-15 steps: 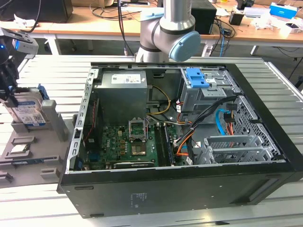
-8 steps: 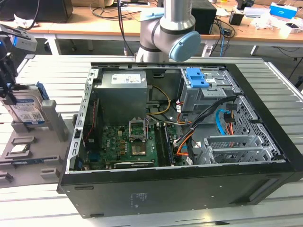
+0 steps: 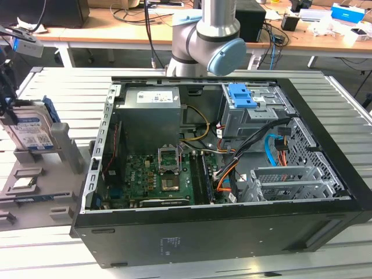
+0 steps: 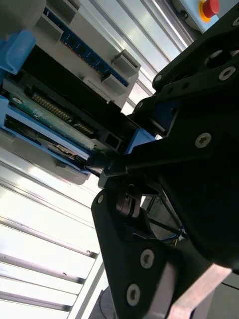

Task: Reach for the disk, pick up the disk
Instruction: 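Pick up the disk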

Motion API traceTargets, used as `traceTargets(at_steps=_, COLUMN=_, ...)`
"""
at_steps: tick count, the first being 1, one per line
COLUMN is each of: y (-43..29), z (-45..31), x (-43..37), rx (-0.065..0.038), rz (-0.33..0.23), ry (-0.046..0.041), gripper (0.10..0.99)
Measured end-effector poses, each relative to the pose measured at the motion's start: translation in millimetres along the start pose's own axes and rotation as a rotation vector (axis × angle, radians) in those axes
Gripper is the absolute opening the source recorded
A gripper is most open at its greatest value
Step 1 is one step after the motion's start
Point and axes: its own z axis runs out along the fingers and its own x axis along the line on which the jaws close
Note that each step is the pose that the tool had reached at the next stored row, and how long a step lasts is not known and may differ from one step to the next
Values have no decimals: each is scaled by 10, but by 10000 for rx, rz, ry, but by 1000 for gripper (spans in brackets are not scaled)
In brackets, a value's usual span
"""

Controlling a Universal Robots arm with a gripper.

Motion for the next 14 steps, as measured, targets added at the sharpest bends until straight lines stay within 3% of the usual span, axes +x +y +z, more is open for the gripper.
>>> traceTargets(at_steps=14, y=5, z=-231, x=-3, rx=1, rz=0, ry=0, gripper=369)
